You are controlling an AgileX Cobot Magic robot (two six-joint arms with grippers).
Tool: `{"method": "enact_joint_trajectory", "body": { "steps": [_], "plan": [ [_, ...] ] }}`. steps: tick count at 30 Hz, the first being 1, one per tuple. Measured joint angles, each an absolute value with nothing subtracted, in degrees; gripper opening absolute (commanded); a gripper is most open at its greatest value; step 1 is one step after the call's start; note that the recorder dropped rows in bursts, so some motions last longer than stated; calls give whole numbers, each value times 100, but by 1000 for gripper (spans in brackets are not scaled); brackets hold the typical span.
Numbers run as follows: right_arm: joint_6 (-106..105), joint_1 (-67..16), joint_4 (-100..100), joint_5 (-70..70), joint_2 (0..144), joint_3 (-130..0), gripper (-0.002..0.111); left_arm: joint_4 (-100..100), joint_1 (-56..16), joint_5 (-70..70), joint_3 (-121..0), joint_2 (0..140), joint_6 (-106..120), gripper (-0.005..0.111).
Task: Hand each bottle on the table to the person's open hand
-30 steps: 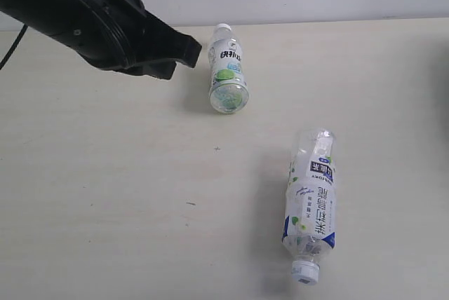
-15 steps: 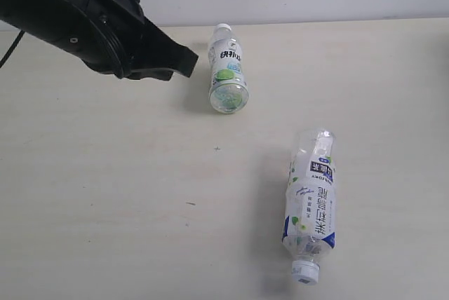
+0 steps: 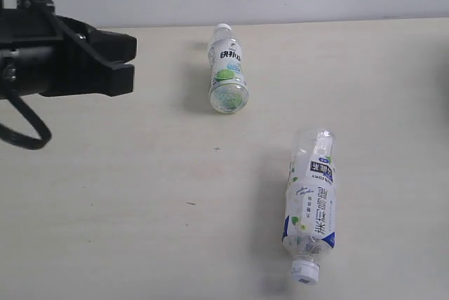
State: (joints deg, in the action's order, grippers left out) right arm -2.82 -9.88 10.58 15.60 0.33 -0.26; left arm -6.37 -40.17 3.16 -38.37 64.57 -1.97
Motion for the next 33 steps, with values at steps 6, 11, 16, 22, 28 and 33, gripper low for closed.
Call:
{"method": "enact_joint_trajectory", "body": {
  "steps": [6,11,16,22,28,33],
  "plan": [
    [-282,-988,1058,1560,33,-26,0,-637,-4017,97,-3733,5887,-197,0],
    [-282,-988,1058,1560,33,-26,0,-637,-4017,85,-3723,5824,-186,0],
    [-282,-988,1058,1560,33,-26,0,-637,-4017,85,-3711,5824,-186,0],
    [-282,-988,1058,1560,33,-26,0,-637,-4017,85,-3711,5824,-186,0],
    [-282,-988,1058,1560,33,-26,0,-637,-4017,85,-3711,5824,-85,0],
    [-282,-988,1058,1560,33,-26,0,-637,-4017,85,-3711,5824,-43,0]
  ]
}}
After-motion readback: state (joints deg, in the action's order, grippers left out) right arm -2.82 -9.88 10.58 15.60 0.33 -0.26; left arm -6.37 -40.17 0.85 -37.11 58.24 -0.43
